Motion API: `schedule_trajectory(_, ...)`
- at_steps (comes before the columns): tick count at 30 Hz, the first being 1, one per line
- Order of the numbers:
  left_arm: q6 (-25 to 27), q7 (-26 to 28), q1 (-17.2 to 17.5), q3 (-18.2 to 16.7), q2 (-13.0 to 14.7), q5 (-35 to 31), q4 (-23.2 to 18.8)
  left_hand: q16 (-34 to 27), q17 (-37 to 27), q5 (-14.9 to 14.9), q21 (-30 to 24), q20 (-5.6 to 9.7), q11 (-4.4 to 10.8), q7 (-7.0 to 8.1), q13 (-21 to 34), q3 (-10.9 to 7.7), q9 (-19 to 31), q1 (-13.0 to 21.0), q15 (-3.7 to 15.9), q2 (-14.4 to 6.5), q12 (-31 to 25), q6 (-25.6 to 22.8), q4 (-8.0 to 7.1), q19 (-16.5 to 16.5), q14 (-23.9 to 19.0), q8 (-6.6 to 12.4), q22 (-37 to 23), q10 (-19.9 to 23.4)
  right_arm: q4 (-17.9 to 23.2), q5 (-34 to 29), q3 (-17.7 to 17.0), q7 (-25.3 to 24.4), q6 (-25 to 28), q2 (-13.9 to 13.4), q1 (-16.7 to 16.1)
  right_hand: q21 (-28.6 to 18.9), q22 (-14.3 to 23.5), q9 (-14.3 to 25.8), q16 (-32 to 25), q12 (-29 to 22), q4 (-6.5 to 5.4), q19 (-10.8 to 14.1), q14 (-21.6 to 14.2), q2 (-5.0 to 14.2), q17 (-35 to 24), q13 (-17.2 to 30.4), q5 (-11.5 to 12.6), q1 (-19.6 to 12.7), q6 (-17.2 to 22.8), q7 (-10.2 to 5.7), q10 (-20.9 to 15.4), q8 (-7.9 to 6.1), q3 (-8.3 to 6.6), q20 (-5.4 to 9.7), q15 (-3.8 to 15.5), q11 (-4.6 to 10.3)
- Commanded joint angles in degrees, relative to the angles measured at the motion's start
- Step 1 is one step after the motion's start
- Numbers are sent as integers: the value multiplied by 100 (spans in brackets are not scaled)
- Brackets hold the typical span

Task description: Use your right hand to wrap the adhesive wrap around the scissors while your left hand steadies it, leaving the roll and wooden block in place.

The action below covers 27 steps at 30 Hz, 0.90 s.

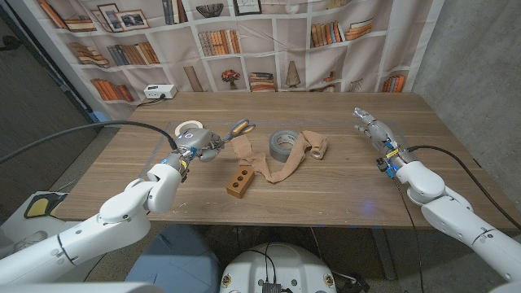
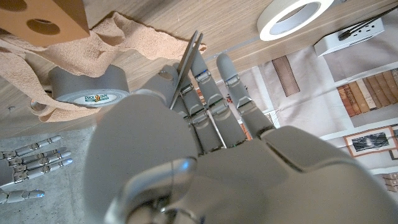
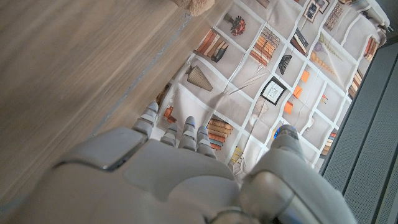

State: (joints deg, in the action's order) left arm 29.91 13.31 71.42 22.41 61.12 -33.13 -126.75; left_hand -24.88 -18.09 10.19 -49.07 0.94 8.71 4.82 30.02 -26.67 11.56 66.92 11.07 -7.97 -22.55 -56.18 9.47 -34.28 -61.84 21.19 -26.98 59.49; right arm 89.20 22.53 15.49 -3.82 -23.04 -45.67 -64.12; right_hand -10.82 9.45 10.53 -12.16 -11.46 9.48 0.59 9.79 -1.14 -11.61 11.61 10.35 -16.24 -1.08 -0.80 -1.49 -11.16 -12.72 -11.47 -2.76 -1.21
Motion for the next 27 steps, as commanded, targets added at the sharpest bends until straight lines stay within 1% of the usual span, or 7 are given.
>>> schedule_trajectory(1,-27,13,44,-34,53,87,-3,34,-1,30,-89,77,141,-20,288,12,29,18,231,-35,22,-63,16,-3,-321,-15,-33,152,416,-527,10,-244,349,-244,-78,-4,33,26,-24,-26,0,-10,68,-15,-10,26,23,-121,-109,8,1,23,-34,9,31,-57)
schedule_trajectory(10,18,-25,38,-33,49,165,1,59,7,29,-152,100,137,-14,302,8,31,7,235,-29,35,-69,13,85,-345,-28,-62,155,673,-871,36,-409,697,-414,-125,9,33,28,-12,-26,14,-44,103,3,-14,30,37,-216,-145,25,15,20,-70,30,32,-66)
schedule_trajectory(11,10,-32,19,-19,-1,216,19,64,8,29,-162,102,140,-20,306,10,31,8,238,-21,38,-67,18,96,-344,-31,-66,150,695,-922,57,-427,752,-427,-131,13,33,28,-12,-27,16,-53,104,5,-15,31,38,-229,-146,27,13,18,-74,32,30,-65)
schedule_trajectory(14,51,-36,-57,121,-4,40,27,75,9,28,-201,108,146,-25,322,7,33,4,235,-21,42,-69,16,119,-352,-38,-80,144,747,-961,77,-437,853,-456,-143,21,33,28,-6,-27,21,-76,122,12,-17,32,42,-269,-168,24,16,20,-90,33,30,-71)
schedule_trajectory(20,37,-78,-86,39,-28,214,14,108,16,27,-242,95,127,-25,338,2,36,-10,230,-27,52,-60,6,222,-342,-54,-102,144,763,-1060,125,-411,842,-494,-122,37,33,30,7,-28,29,-133,162,19,-21,38,48,-360,-238,14,27,28,-120,45,16,-96)
schedule_trajectory(24,40,-56,-82,-5,-7,253,-19,125,19,26,-261,96,113,-39,353,-3,38,-16,228,-33,59,-51,2,302,-336,-64,-116,136,940,-1384,168,-588,1026,-564,-137,36,33,31,16,-13,33,-145,192,21,-23,41,50,-416,-287,8,75,35,-139,59,19,-130)
schedule_trajectory(27,23,-29,-68,-24,8,270,-39,141,22,26,-288,100,107,-42,360,-5,40,-19,229,-31,62,-54,3,318,-321,-68,-125,139,1030,-1533,186,-682,1128,-584,-150,41,33,31,21,-4,35,-168,210,21,-24,43,51,-452,-321,0,109,40,-149,53,9,-118)
